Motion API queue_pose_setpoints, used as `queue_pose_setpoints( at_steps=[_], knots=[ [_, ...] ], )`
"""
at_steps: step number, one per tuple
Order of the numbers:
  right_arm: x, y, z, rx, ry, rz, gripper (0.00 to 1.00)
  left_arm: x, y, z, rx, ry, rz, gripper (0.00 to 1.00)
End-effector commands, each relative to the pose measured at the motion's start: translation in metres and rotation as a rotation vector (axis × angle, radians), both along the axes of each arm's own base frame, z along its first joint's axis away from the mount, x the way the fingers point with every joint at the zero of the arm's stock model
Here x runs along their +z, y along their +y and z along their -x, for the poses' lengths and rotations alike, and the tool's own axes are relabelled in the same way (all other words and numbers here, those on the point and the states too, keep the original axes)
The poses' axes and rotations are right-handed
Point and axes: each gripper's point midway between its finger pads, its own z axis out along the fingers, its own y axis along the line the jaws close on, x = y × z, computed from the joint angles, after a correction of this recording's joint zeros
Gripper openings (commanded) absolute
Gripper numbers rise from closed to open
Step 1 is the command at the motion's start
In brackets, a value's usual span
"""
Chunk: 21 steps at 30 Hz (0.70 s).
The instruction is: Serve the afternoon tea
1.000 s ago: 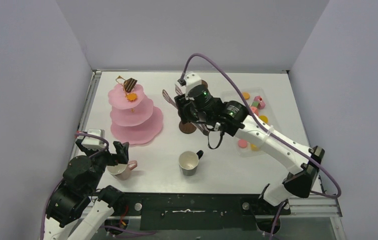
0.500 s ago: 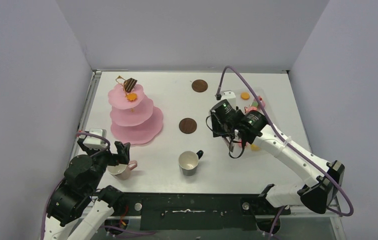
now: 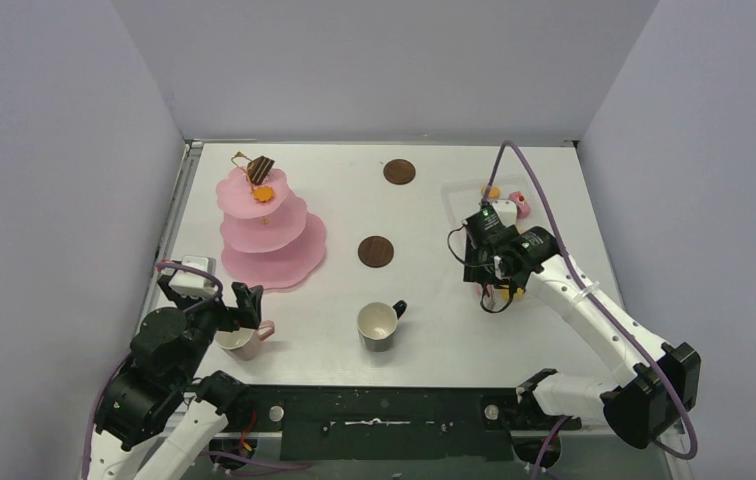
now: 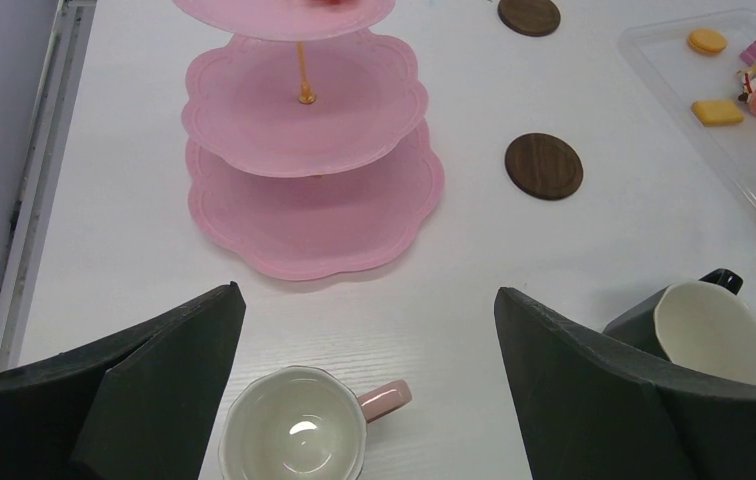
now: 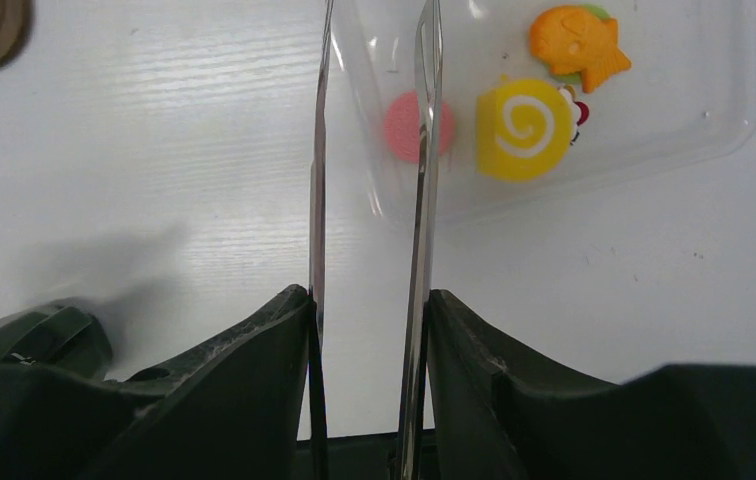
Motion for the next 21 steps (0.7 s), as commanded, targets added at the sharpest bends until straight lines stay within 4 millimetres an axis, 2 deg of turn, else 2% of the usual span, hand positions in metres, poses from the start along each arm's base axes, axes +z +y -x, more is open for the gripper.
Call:
queue_pose_setpoints(
  at_steps=[1, 6, 15, 21],
  knots=[
    [-0.003, -0.018, 0.005, -0.066, 0.006, -0.035, 0.43, 0.013, -0.005, -0.006, -0.019, -0.045, 0.009, 0.96],
    [-0.020, -0.028, 0.014, -0.088, 0.063, -0.043, 0.43, 0.013, -0.005, -0.006, -0.019, -0.048, 0.010, 0.96],
    [-0.039, -0.029, 0.017, -0.105, 0.103, -0.086, 0.43, 0.013, -0.005, -0.006, -0.020, -0.048, 0.011, 0.96],
    [-0.042, -0.029, 0.022, -0.118, 0.117, -0.106, 0.44, 0.013, -0.006, -0.006, -0.023, -0.047, 0.010, 0.96]
  ],
)
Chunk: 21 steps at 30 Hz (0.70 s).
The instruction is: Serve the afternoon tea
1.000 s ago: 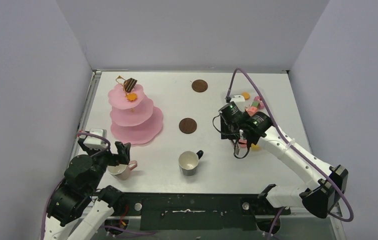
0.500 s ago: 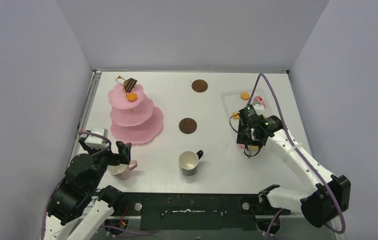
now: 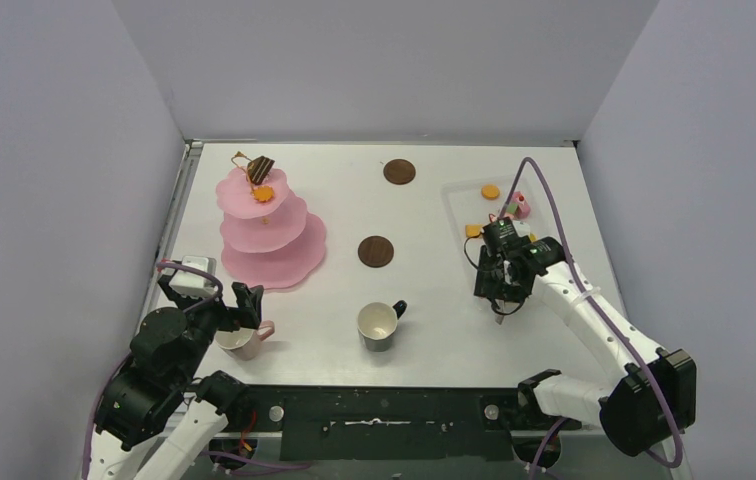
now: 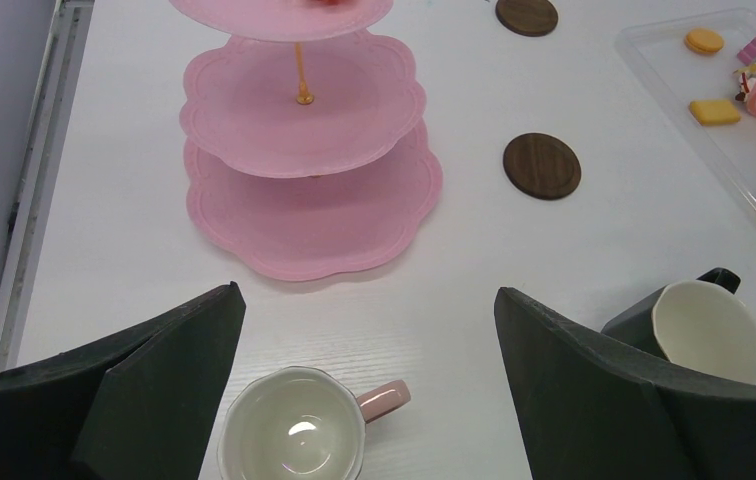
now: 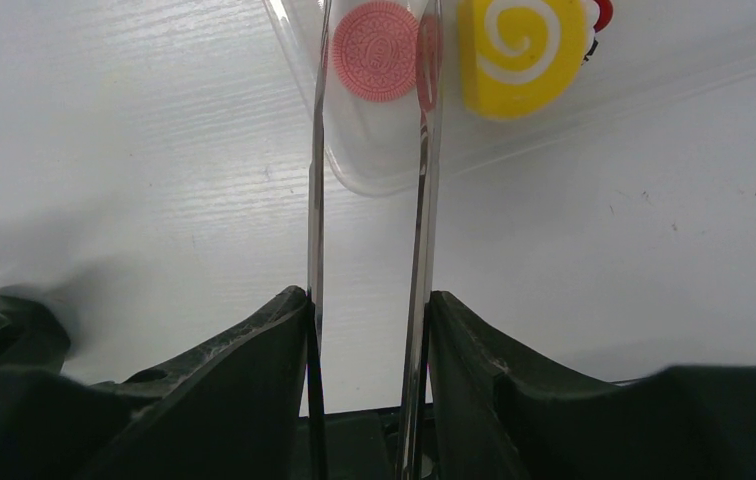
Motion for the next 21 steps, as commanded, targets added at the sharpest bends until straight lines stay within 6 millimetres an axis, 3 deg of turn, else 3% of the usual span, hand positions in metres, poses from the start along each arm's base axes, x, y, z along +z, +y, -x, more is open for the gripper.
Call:
queue_pose_setpoints(
  at_steps=[1, 21],
  knots=[
    [0.009, 0.003, -0.006, -0.013, -0.057, -0.043, 0.45, 0.013, -0.005, -0.006, -0.018, -0.048, 0.011, 0.96],
    [-0.004, -0.005, 0.010, -0.001, 0.018, -0.006, 0.49, 0.013, -0.005, -0.006, -0.020, -0.049, 0.015, 0.96]
  ],
)
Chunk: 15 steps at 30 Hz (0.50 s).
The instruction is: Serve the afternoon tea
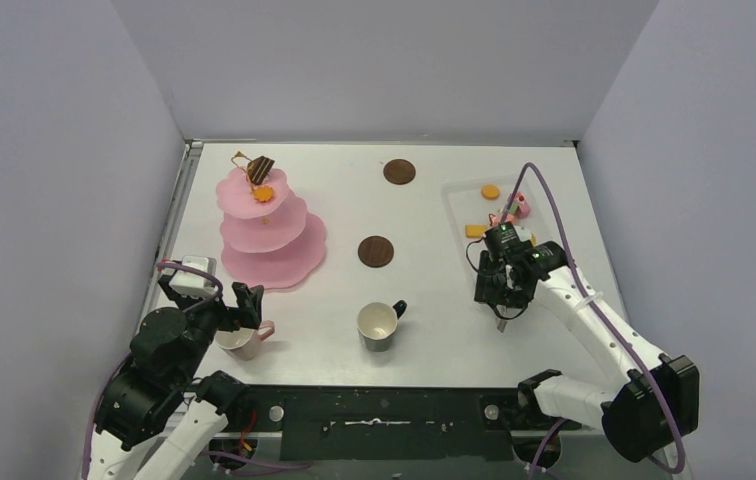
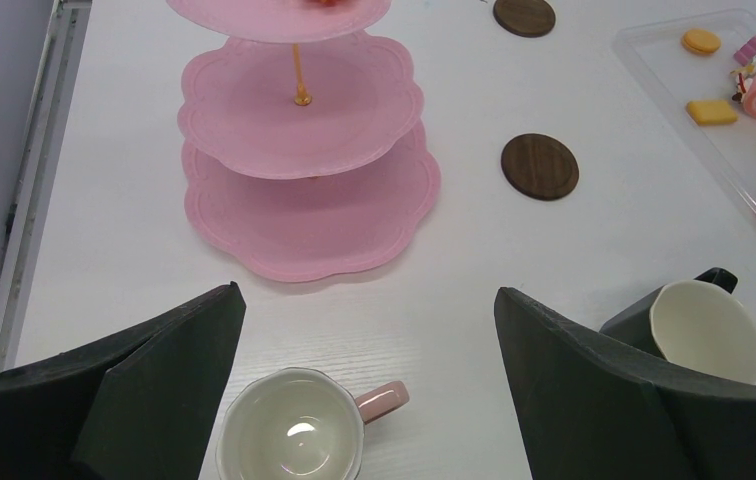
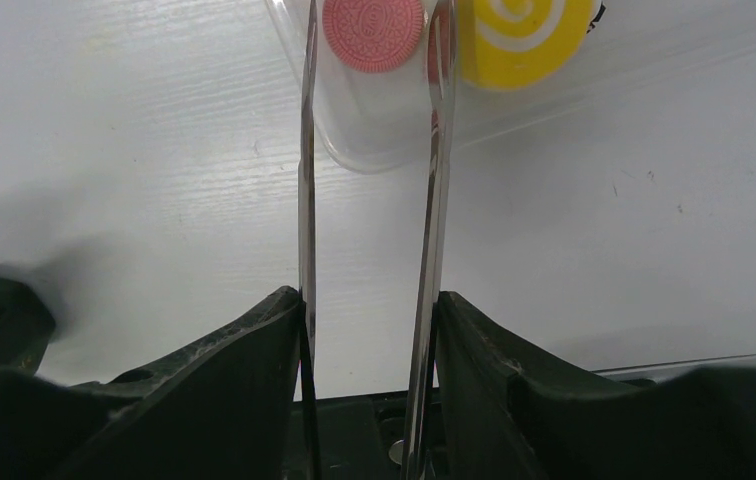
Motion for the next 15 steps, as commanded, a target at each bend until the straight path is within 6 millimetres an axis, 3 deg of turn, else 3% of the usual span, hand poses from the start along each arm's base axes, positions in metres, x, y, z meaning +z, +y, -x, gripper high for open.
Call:
queue_pose_setpoints(
  at_steps=[1, 15],
  knots=[
    [-0.004, -0.003, 0.001, 0.000, 0.008, 0.010, 0.49, 0.012, -0.005, -0.005, -0.016, -0.047, 0.013, 0.96],
    [-0.018, 0.000, -0.008, 0.012, 0.021, -0.008, 0.46, 0.012, -0.004, -0.006, -0.015, -0.048, 0.013, 0.96]
  ],
)
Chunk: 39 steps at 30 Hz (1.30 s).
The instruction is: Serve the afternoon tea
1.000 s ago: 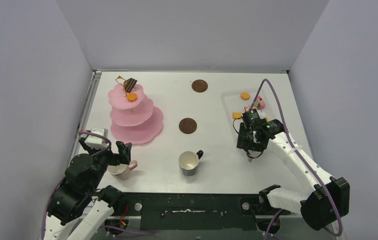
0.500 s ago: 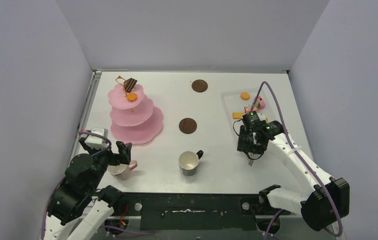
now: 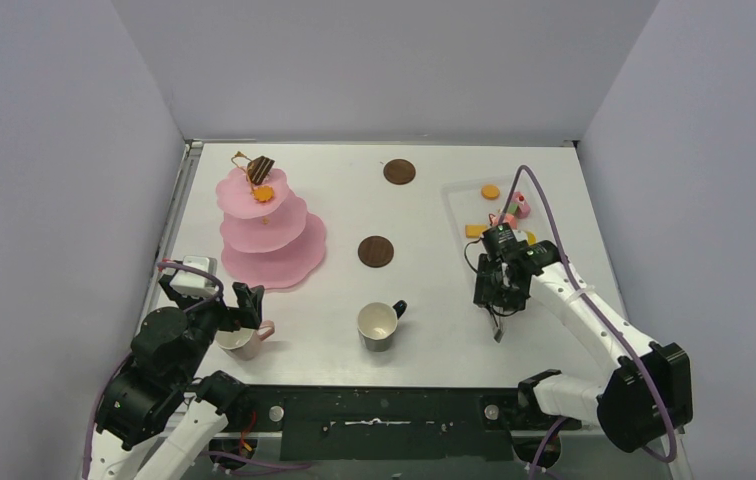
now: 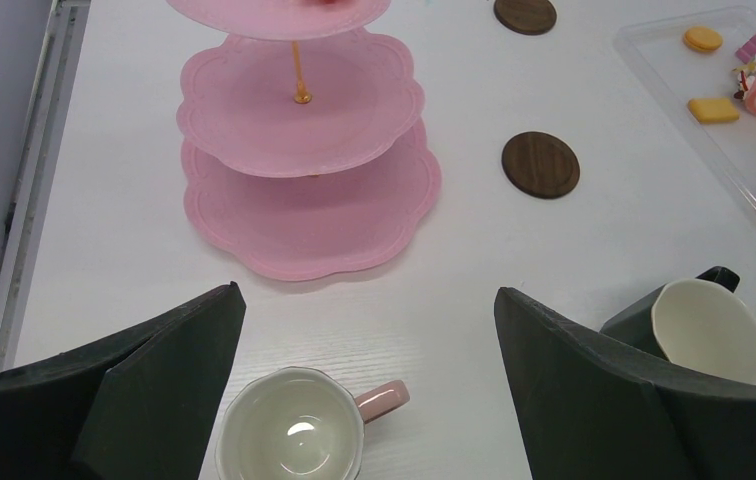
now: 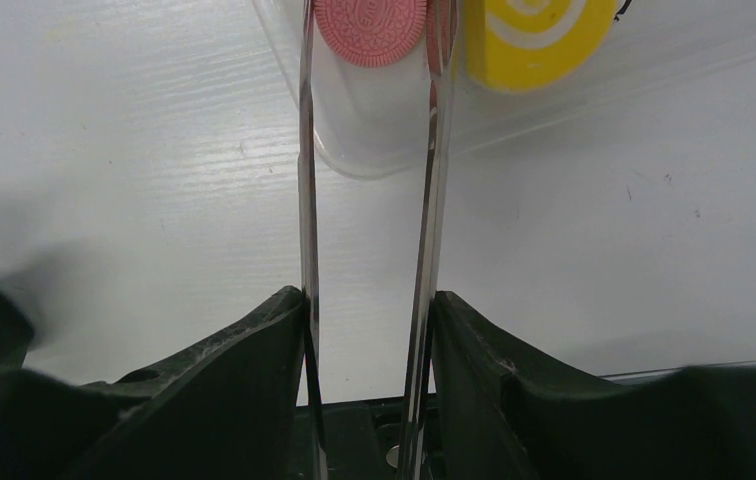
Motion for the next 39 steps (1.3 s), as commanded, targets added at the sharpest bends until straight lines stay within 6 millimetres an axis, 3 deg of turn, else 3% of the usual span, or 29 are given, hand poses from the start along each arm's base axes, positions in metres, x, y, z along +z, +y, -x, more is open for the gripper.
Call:
queue_pose_setpoints(
  at_steps=[1, 10, 17, 23, 32, 39],
  knots=[
    [0.000, 0.001, -0.012, 0.008, -0.037, -0.015, 0.46, 0.013, -0.004, -0.005, -0.014, -0.049, 0.014, 0.96],
    [-0.001, -0.003, -0.018, 0.005, -0.048, -0.019, 0.43, 0.013, -0.005, -0.006, -0.017, -0.045, 0.013, 0.96],
    [0.012, -0.009, -0.046, -0.004, -0.131, 0.024, 0.43, 0.013, -0.007, -0.008, -0.018, -0.044, 0.013, 0.96],
    [0.024, -0.009, -0.058, -0.002, -0.159, 0.042, 0.43, 0.013, -0.007, -0.008, -0.021, -0.044, 0.015, 0.96],
    [0.052, -0.009, -0.068, 0.002, -0.226, 0.039, 0.43, 0.012, -0.005, -0.008, -0.013, -0.041, 0.009, 0.96],
    [0.096, 0.016, -0.082, 0.058, -0.346, -0.037, 0.43, 0.016, 0.005, -0.006, 0.036, -0.050, 0.003, 0.94]
  ],
)
